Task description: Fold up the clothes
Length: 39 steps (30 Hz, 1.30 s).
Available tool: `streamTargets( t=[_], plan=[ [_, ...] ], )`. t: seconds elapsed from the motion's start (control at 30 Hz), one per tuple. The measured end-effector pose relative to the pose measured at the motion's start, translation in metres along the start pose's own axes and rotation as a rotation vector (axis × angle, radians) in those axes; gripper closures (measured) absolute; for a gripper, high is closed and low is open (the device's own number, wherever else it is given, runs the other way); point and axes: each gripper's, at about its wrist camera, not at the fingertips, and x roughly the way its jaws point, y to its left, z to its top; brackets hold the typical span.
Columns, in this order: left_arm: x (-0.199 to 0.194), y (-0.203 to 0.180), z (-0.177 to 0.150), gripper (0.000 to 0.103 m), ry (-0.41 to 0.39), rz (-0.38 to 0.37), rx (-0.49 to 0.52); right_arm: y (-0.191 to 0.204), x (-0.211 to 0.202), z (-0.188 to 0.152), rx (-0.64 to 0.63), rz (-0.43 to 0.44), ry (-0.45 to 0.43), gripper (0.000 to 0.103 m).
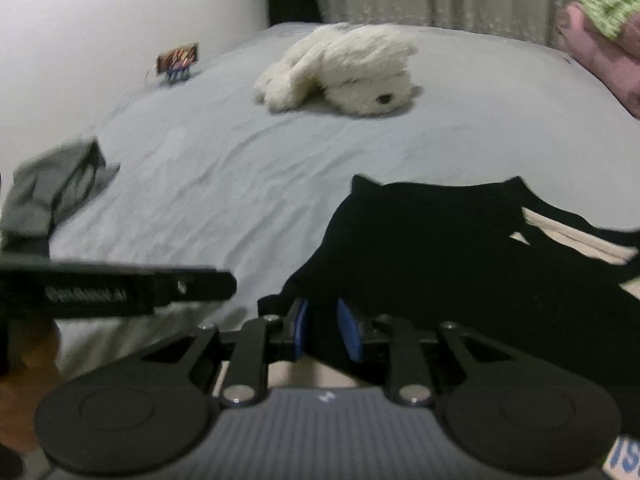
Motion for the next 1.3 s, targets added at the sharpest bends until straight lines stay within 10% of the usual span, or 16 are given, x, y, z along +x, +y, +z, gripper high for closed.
streamTargets(
  t=[0.37,1.3],
  plan=[
    [-0.004,-0.02,-0.006,0.091,0.011,-0.014,0.058,-0.053,-0.046,-0.042,0.324,0.004,0.021,0.077],
    [-0.004,-0.057,-0.054,0.091,0.082,0.007,0.243,-0.02,-0.171,-0.18,0.295,-0.11,0.082,0.071]
  ],
)
